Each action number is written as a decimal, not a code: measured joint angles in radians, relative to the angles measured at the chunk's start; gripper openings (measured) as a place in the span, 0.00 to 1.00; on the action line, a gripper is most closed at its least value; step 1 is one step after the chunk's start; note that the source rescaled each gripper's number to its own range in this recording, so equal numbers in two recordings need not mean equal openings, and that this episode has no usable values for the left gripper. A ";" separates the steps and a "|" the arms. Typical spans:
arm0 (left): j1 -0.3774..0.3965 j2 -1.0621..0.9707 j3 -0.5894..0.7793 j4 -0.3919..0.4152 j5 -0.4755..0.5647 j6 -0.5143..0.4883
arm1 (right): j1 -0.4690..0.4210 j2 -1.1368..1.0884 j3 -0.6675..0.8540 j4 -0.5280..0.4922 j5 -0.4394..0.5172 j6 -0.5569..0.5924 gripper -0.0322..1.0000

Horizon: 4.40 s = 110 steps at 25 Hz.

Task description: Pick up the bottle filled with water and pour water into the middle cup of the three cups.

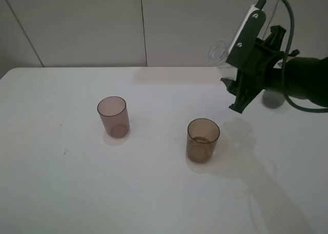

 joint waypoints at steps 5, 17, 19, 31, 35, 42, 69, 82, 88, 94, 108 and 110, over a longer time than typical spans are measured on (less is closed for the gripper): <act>0.000 0.000 0.000 0.000 0.000 0.000 | -0.056 0.027 -0.011 -0.254 -0.035 0.426 0.04; 0.000 0.000 0.000 0.000 0.000 0.000 | -0.056 0.289 -0.039 -0.207 -0.438 0.904 0.04; 0.000 0.000 0.000 0.000 0.000 0.000 | -0.060 0.327 -0.064 -0.197 -0.450 0.908 0.04; 0.000 0.000 0.000 0.000 0.000 0.000 | -0.064 0.549 -0.152 -0.299 -0.514 1.057 0.04; 0.000 0.000 0.000 0.000 0.000 0.000 | -0.064 0.588 -0.153 -0.302 -0.536 1.063 0.04; 0.000 0.000 0.000 0.000 0.000 0.000 | -0.064 0.608 -0.154 -0.337 -0.539 1.064 0.04; 0.000 0.000 0.000 0.000 0.000 0.000 | -0.064 0.458 -0.111 -0.308 -0.579 1.066 0.82; 0.000 0.000 0.000 0.000 0.000 0.000 | -0.068 0.001 -0.108 -0.087 -0.012 1.072 0.82; 0.000 0.000 0.000 0.000 0.000 0.000 | -0.139 -0.194 -0.108 -0.004 0.679 1.099 0.82; 0.000 0.000 0.000 0.000 0.000 0.000 | -0.242 -0.365 -0.107 -0.127 1.043 1.190 0.82; 0.000 0.000 0.000 0.000 0.000 0.000 | -0.291 -1.076 -0.107 -0.239 1.332 1.229 0.82; 0.000 0.000 0.000 0.000 0.000 0.000 | -0.291 -1.152 -0.107 -0.239 1.351 1.229 0.82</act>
